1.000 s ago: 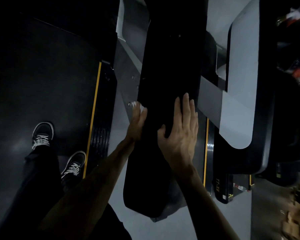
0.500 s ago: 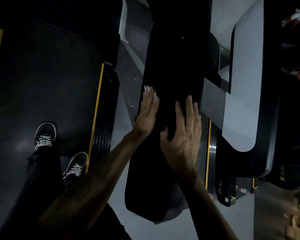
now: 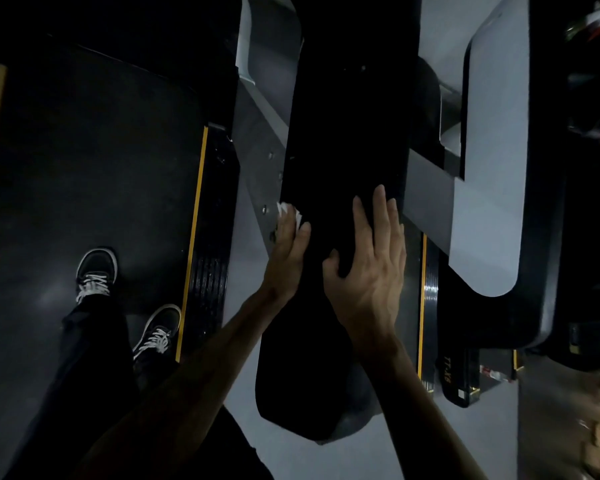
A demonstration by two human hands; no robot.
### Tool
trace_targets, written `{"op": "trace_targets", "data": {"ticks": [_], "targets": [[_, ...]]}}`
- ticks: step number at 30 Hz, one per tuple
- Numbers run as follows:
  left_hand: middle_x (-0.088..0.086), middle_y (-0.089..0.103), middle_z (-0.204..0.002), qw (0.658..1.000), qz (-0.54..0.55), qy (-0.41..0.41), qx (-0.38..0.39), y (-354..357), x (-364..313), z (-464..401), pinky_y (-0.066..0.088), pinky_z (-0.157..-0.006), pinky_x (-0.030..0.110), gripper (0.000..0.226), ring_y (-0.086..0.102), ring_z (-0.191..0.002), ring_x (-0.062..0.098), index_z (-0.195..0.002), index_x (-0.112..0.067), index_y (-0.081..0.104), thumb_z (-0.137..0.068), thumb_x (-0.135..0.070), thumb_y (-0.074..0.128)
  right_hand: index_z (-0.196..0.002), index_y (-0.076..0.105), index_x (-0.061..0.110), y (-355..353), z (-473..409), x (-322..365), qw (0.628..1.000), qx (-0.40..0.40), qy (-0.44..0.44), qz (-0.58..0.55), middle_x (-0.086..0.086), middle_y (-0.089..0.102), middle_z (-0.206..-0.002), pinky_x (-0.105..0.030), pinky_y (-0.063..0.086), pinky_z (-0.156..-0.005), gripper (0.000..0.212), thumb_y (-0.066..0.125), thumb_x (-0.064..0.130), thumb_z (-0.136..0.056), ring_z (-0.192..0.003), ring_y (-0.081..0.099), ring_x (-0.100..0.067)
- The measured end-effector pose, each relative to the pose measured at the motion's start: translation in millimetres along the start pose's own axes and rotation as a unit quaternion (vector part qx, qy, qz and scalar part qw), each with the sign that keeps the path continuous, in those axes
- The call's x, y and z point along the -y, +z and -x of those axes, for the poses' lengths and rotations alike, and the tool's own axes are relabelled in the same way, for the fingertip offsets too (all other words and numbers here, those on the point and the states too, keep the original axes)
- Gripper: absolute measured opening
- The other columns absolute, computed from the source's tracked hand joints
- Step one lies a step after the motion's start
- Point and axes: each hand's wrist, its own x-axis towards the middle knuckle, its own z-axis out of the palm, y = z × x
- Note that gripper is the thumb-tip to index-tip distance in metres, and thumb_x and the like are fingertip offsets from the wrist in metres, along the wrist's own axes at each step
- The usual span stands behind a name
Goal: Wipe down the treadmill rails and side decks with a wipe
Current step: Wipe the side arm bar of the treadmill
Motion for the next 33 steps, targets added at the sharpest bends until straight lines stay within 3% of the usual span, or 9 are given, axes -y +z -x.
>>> {"op": "trace_targets", "data": {"ticks": [3,7,11,13,15,18,22,29,33], "targets": [[-0.010,0.010,-0.172,0.998,-0.005,0.057,-0.017,8.0,-20.0,-7.8,0.007,-0.129,0.052,0.074,0.002,-0.158,0.007,-0.165,-0.024,0.016,-0.103,-0.063,0.032,-0.156,0.040,0.010,-0.8,0.0,-0.4,1.000,-0.003,-0.002,0.000,-0.010,0.021,-0.170,-0.057,0.026,-0.122,0.075,0.063,0.016,-0.086,-0.158,0.015,-0.029],[-0.016,0.013,-0.171,0.999,0.031,0.039,-0.011,1.3,-36.6,-40.8,0.009,-0.129,0.052,0.080,0.006,-0.157,0.004,-0.164,-0.036,0.014,-0.097,-0.074,0.036,-0.157,0.039,0.010,-0.7,-0.5,-0.3,1.000,-0.002,-0.002,0.001,-0.011,0.021,-0.170,-0.056,0.025,-0.123,0.077,0.064,0.015,-0.084,-0.158,0.015,-0.029],[-0.007,0.029,-0.168,0.996,0.075,-0.048,-0.007,-16.7,-19.7,-61.5,0.021,-0.126,0.055,0.094,0.027,-0.154,0.017,-0.160,-0.044,0.023,-0.082,-0.089,0.047,-0.157,0.038,0.012,0.6,-1.4,-1.1,1.000,0.001,0.001,0.001,-0.010,0.020,-0.170,-0.057,0.023,-0.124,0.075,0.064,0.018,-0.086,-0.158,0.014,-0.029],[0.005,0.040,-0.161,0.992,0.099,-0.075,-0.001,-22.8,-1.6,-66.6,0.027,-0.123,0.058,0.104,0.038,-0.149,0.025,-0.159,-0.032,0.031,-0.077,-0.090,0.056,-0.157,0.038,0.013,-0.1,-1.0,-0.8,1.000,0.001,0.001,0.002,-0.010,0.020,-0.170,-0.057,0.023,-0.124,0.076,0.064,0.019,-0.087,-0.158,0.014,-0.029],[0.015,0.043,-0.157,0.991,0.110,-0.080,0.007,-22.4,17.5,-64.1,0.028,-0.121,0.063,0.100,0.042,-0.146,0.033,-0.157,-0.021,0.036,-0.082,-0.083,0.058,-0.157,0.038,0.013,-0.6,-0.9,-0.4,1.000,0.001,0.001,0.002,-0.009,0.020,-0.170,-0.057,0.023,-0.124,0.075,0.064,0.019,-0.087,-0.158,0.014,-0.028],[0.015,0.028,-0.165,0.995,0.072,-0.071,0.010,-16.6,25.3,-43.0,0.021,-0.121,0.068,0.090,0.025,-0.154,0.036,-0.157,-0.024,0.034,-0.090,-0.082,0.048,-0.157,0.038,0.013,-1.1,-0.9,0.3,1.000,0.004,0.006,0.002,-0.008,0.019,-0.171,-0.055,0.022,-0.125,0.074,0.063,0.020,-0.088,-0.159,0.013,-0.027],[0.007,0.028,-0.167,0.999,0.047,-0.003,0.004,-6.8,-2.5,-14.0,0.021,-0.124,0.061,0.077,0.023,-0.156,0.025,-0.161,-0.023,0.026,-0.101,-0.069,0.040,-0.156,0.041,0.012,-1.1,-0.7,0.8,1.000,-0.001,0.008,-0.003,-0.008,0.021,-0.170,-0.056,0.024,-0.124,0.074,0.064,0.018,-0.087,-0.158,0.014,-0.027],[-0.003,0.007,-0.173,0.994,-0.001,0.105,0.014,10.6,-46.2,-19.7,0.006,-0.129,0.052,0.070,0.000,-0.159,0.012,-0.165,-0.016,0.010,-0.107,-0.050,0.032,-0.155,0.042,0.010,-0.5,-1.4,1.5,1.000,-0.006,0.003,-0.004,-0.011,0.023,-0.169,-0.056,0.026,-0.122,0.074,0.063,0.016,-0.084,-0.158,0.017,-0.028],[-0.006,0.004,-0.173,0.999,-0.017,0.039,0.006,-7.4,-41.1,-42.9,0.006,-0.130,0.049,0.086,0.001,-0.158,0.008,-0.166,-0.024,0.008,-0.098,-0.071,0.033,-0.155,0.043,0.011,-0.3,-1.5,0.1,1.000,-0.013,0.001,-0.006,-0.011,0.025,-0.169,-0.057,0.027,-0.122,0.070,0.061,0.018,-0.087,-0.157,0.018,-0.029]]}}
